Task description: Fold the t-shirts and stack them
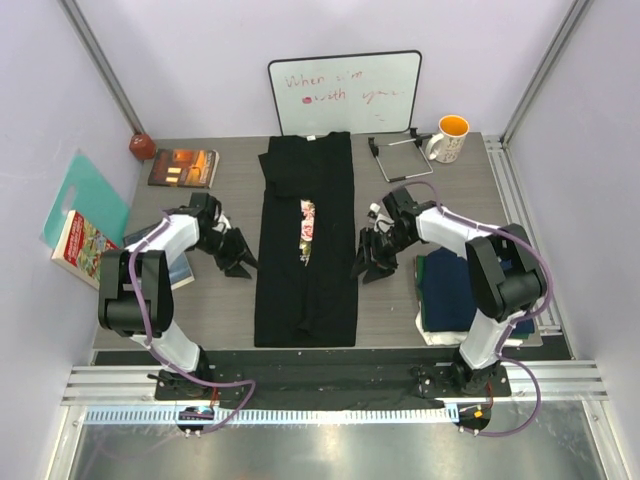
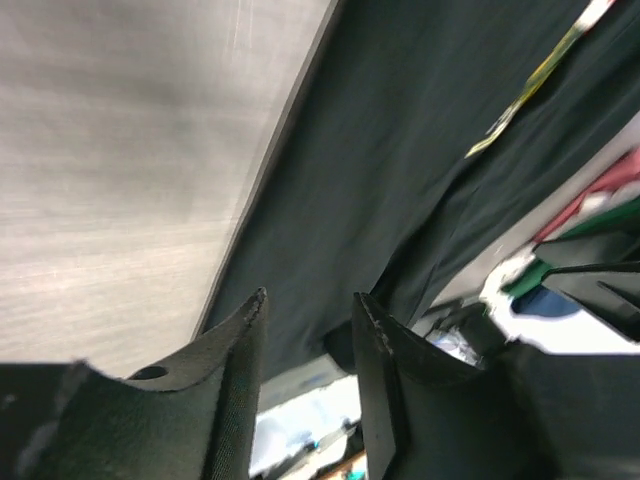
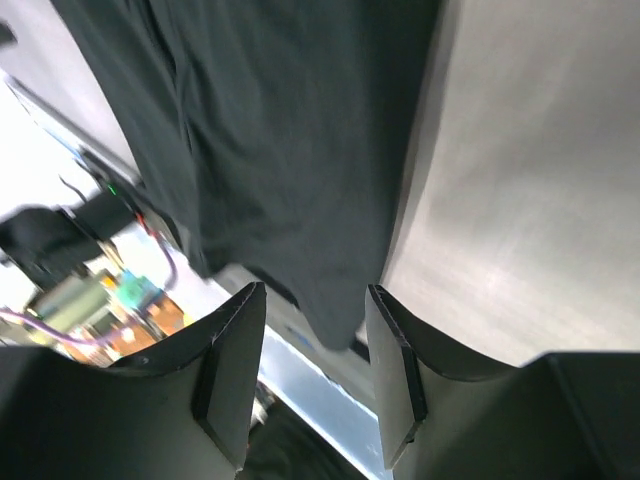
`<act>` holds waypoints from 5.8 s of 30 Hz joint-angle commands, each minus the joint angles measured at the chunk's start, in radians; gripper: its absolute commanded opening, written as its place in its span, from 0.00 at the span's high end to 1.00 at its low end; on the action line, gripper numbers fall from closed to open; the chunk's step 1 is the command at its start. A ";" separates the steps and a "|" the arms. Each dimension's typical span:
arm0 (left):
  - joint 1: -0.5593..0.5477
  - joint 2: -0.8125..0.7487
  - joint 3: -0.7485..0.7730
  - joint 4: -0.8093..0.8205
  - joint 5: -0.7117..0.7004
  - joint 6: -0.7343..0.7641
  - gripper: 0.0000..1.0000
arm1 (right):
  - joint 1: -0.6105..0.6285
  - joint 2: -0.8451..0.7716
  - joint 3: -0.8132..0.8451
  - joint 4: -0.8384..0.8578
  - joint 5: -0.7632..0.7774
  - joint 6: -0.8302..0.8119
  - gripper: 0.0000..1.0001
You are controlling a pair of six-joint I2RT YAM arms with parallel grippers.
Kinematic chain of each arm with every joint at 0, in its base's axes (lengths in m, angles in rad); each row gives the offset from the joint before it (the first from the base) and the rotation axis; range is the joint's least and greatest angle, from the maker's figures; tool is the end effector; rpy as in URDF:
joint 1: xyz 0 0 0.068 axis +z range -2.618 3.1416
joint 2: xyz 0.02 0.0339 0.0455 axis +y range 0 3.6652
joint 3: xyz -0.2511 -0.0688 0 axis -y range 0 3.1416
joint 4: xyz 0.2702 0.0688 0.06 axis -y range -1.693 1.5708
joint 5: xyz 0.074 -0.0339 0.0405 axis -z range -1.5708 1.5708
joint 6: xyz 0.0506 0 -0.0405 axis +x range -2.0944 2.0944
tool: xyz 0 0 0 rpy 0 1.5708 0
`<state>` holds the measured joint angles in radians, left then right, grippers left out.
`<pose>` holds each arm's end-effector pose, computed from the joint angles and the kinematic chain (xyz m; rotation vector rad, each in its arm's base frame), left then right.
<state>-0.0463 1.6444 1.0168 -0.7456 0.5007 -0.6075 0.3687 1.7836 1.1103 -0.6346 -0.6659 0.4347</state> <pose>0.3142 -0.0389 0.1377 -0.7595 2.9106 -0.8240 0.3164 0.1558 0.1275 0.0371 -2.9227 -1.0803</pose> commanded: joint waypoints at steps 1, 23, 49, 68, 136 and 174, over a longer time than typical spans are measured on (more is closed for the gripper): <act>-0.001 -0.052 -0.038 -0.078 0.098 0.083 0.55 | 0.033 -0.116 -0.069 -0.097 0.026 -0.067 0.49; 0.028 0.037 -0.294 -0.012 0.145 -0.052 0.55 | 0.101 -0.234 -0.370 0.044 -0.006 0.025 0.47; 0.042 -0.112 -0.216 0.009 0.114 0.098 0.53 | 0.133 -0.056 -0.339 0.318 0.043 0.157 0.47; -0.042 0.049 -0.215 -0.044 -0.014 0.075 0.53 | 0.179 -0.073 -0.451 0.385 0.046 0.191 0.47; -0.170 0.087 0.321 -0.204 -0.175 -0.025 1.00 | 0.013 -0.006 0.160 0.105 -0.001 0.096 0.99; -0.093 0.709 1.056 -0.089 -0.177 -0.066 0.75 | -0.079 0.557 0.809 0.147 0.022 0.240 0.58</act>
<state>-0.1474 2.3562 2.0560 -0.9092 0.3145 -0.6525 0.2901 2.3379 1.8591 -0.5648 -0.6338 0.6029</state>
